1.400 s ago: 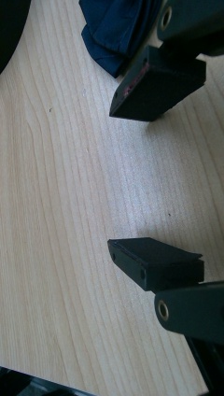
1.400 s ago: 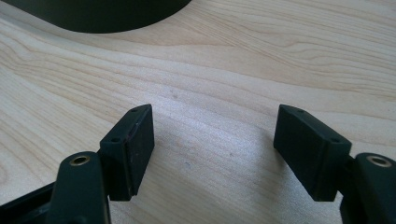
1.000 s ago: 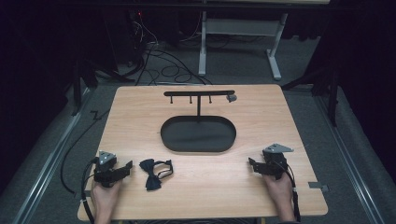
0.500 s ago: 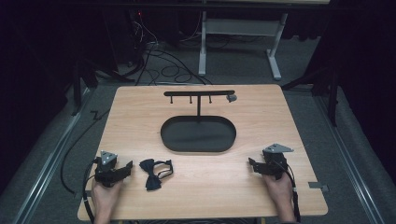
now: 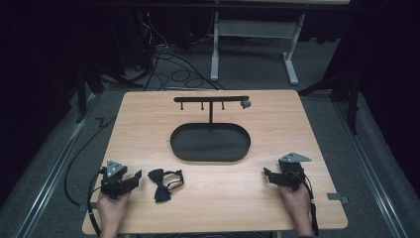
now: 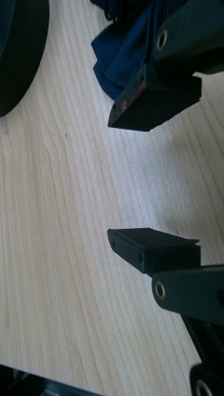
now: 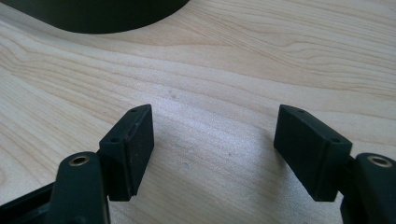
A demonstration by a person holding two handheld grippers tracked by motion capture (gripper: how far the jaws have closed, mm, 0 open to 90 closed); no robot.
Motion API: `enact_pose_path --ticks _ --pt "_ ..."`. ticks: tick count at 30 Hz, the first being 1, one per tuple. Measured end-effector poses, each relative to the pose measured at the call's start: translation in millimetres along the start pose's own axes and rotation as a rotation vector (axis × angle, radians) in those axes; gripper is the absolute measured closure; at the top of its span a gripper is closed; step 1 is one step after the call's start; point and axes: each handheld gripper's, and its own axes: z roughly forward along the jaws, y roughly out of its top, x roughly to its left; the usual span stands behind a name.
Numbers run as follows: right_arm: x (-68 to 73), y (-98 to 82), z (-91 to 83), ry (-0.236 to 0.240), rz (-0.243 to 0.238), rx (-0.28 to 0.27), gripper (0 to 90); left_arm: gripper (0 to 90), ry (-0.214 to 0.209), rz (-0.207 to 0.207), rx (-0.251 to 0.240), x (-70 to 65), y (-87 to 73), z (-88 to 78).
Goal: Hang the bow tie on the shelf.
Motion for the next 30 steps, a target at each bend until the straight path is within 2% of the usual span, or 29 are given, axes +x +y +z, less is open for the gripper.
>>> enact_pose_path --ticks 5,12,14,19,22,27,30 --pt "0.0 0.0 0.0 0.000 0.000 0.000 30.0 42.1 -0.021 -0.001 -0.009 -3.0 0.7 -4.1" --pt "0.0 0.0 0.0 0.000 0.000 0.000 30.0 44.7 -0.055 0.030 -0.011 -8.7 5.1 -12.6" --pt "0.1 -0.1 -0.2 0.002 0.002 0.000 30.0 46.2 -0.082 0.033 -0.021 -12.4 8.2 -16.4" --pt "0.1 -0.1 -0.3 0.003 0.003 0.000 30.0 48.7 -0.113 0.065 -0.019 -20.5 13.3 -20.9" --pt "0.1 -0.1 -0.2 0.002 0.002 -0.001 30.0 49.4 -0.120 0.078 -0.026 -24.3 15.0 -21.9" --pt "0.1 -0.1 -0.3 0.002 0.002 0.000 29.9 49.7 -0.178 0.084 -0.039 -33.0 18.7 -19.6" --pt "0.1 -0.1 -0.3 0.002 0.001 0.000 29.9 49.8 -0.190 0.097 -0.030 -36.8 20.3 -17.3"
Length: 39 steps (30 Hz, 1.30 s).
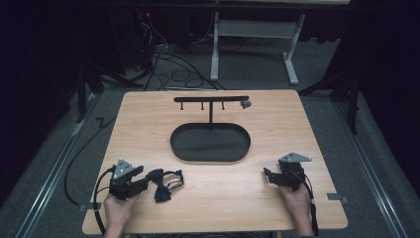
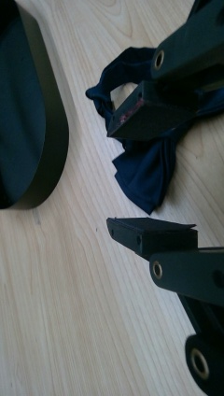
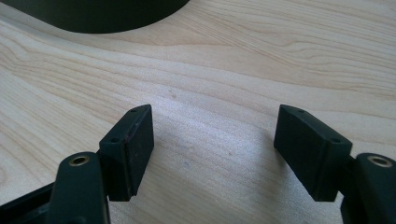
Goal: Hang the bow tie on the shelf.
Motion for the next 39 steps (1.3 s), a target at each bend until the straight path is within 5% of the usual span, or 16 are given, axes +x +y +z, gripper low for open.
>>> enact_pose_path --ticks 14,22,39 --pt "0.0 0.0 0.0 0.000 0.000 0.000 29.9 52.2 -0.074 0.092 0.036 -23.4 13.0 18.3" --pt "0.0 0.0 0.0 0.000 -0.001 0.000 29.9 56.9 -0.054 0.170 0.096 -35.8 16.1 32.3" --pt "0.2 0.0 0.0 -0.001 0.001 0.000 29.9 72.1 -0.067 0.175 0.141 -29.2 13.5 51.2"
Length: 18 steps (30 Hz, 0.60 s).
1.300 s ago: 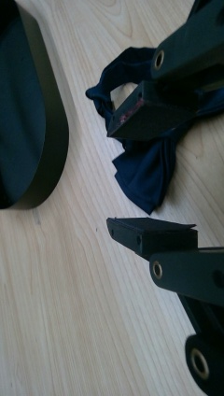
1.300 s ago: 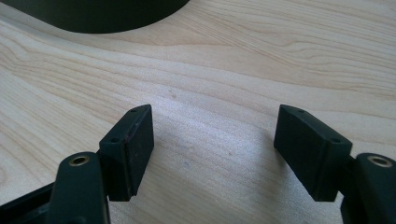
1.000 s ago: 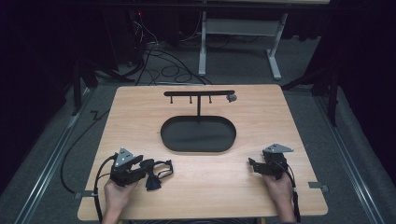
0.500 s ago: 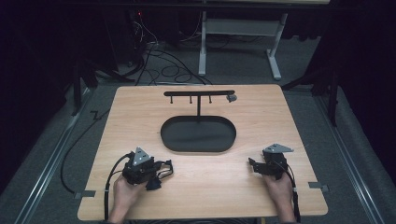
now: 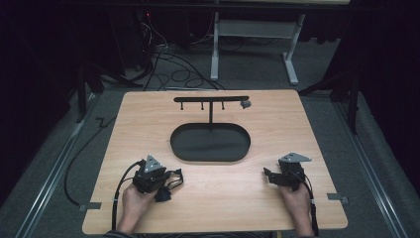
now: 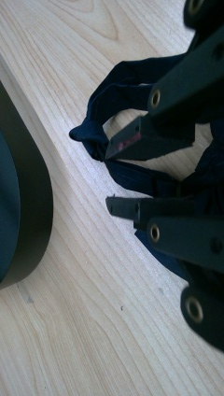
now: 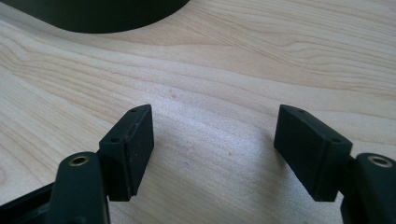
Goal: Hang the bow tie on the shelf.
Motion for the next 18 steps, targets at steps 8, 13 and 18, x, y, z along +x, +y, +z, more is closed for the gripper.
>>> enact_pose_path --ticks 8,13,18 --pt "-0.1 0.0 0.0 0.000 -0.002 0.000 29.9 85.3 -0.012 -0.012 0.003 3.4 0.1 -1.8" --pt "0.0 0.0 0.0 0.001 0.000 0.000 29.9 86.5 -0.014 -0.008 -0.002 3.2 1.6 -6.2" --pt "0.0 0.0 0.0 0.000 0.000 0.000 29.9 86.6 -0.005 -0.007 -0.009 5.3 2.7 -11.5"
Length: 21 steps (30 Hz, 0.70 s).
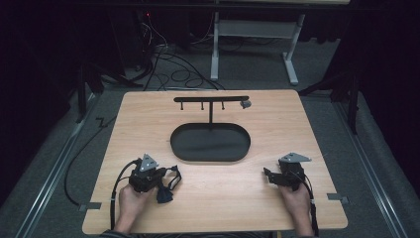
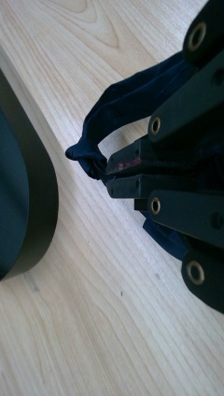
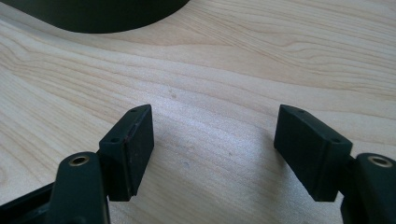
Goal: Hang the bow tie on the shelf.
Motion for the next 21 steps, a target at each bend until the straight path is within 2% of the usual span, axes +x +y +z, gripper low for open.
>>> enact_pose_path --ticks 5,6,21 --pt "0.0 0.0 0.0 0.000 0.000 0.000 29.8 86.6 -0.003 -0.015 -0.026 3.4 2.7 -10.4" --pt "-0.2 0.0 0.0 0.001 -0.002 0.000 29.7 86.6 -0.008 -0.025 -0.044 4.1 4.3 -14.3" --pt "-0.3 0.0 0.1 0.004 -0.001 -0.002 29.6 86.7 -0.006 0.005 -0.115 1.5 29.5 -36.5"
